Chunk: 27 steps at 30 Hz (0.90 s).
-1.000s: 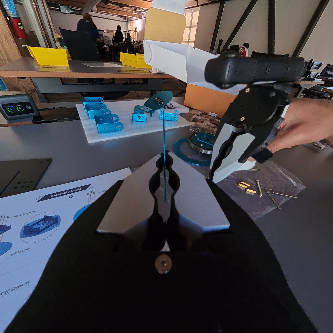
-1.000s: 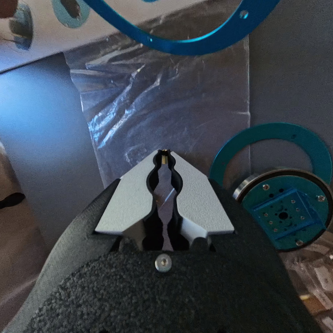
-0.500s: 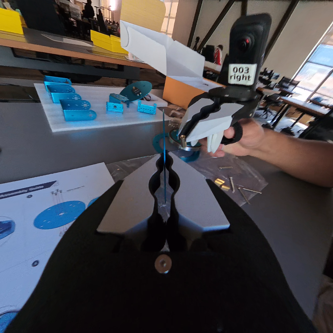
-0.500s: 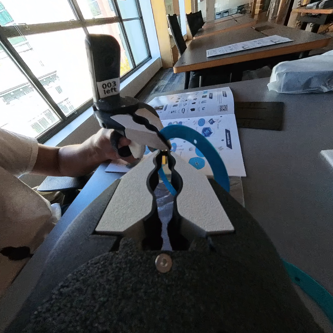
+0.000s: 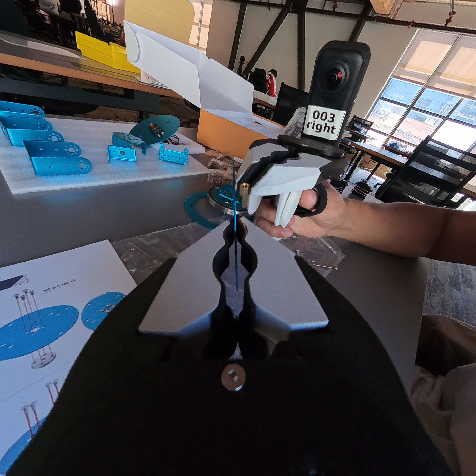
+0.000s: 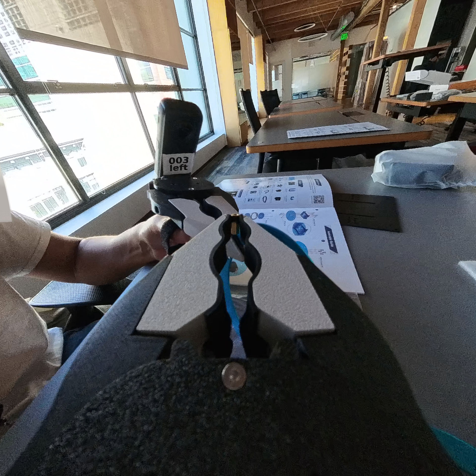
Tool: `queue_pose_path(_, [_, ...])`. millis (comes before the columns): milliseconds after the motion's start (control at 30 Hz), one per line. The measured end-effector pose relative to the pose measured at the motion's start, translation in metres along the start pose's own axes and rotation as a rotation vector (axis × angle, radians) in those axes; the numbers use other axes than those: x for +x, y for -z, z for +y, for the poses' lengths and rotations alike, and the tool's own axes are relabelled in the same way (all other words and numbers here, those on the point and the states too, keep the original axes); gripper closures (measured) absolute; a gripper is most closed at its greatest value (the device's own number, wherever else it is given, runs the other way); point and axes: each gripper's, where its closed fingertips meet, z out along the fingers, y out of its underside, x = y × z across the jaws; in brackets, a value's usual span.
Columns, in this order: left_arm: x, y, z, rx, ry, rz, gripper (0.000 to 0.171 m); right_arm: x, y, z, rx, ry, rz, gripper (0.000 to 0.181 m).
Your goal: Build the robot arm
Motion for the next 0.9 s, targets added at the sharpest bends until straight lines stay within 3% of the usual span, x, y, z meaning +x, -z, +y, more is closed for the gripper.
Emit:
queue_pose_path(333, [-0.001,0.006,-0.011,0.066,0.054,0.024,0.171,-0.001,0.000,-0.001,0.021,0.087,0.083,0.176])
queue_pose_path(667, [-0.004,0.004,-0.007,0.043,0.016,-0.015,0.171,0.003,0.002,0.006,-0.005,0.023,0.070,0.177])
queue_pose_path(900, [-0.013,0.007,-0.006,0.039,-0.010,-0.078,0.171,0.010,0.015,0.010,-0.101,0.089,0.102,0.176])
